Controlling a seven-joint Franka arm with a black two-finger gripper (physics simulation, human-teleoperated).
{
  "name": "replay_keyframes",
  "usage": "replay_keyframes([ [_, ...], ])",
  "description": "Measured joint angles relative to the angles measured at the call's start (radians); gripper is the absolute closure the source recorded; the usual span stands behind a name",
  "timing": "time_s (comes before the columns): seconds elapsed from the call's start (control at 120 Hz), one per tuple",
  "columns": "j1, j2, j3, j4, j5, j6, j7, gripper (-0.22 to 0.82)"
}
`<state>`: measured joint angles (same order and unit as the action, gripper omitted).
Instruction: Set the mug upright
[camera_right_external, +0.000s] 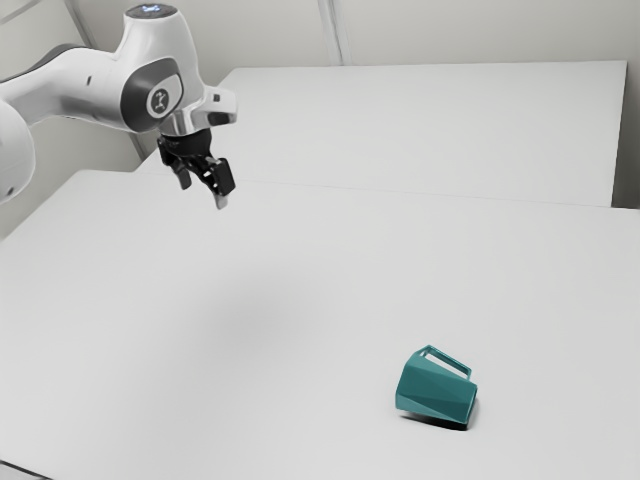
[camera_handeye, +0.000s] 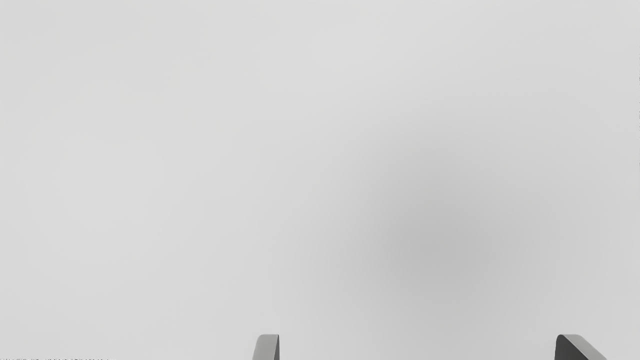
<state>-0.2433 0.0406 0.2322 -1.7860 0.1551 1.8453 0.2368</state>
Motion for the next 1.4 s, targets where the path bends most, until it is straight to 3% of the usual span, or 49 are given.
replay_keyframes([
  [0.142, 0.007, 0.003, 0.000, 0.000, -0.021, 0.002, -0.020, 0.00],
  [0.375, 0.023, -0.005, 0.019, -0.086, -0.271, 0.014, -0.009, 0.00],
  [0.533, -0.019, -0.040, 0.053, -0.197, -0.397, 0.017, 0.005, 0.00],
  [1.017, -0.073, -0.017, 0.059, -0.319, -0.653, 0.043, 0.093, 0.00],
  [1.117, -0.131, 0.004, 0.063, -0.335, -0.712, 0.057, 0.120, 0.00],
  [1.292, -0.334, 0.027, 0.064, -0.369, -0.790, 0.088, 0.164, 0.00],
  [1.4, -0.351, 0.047, 0.064, -0.371, -0.817, 0.106, 0.187, 0.00],
])
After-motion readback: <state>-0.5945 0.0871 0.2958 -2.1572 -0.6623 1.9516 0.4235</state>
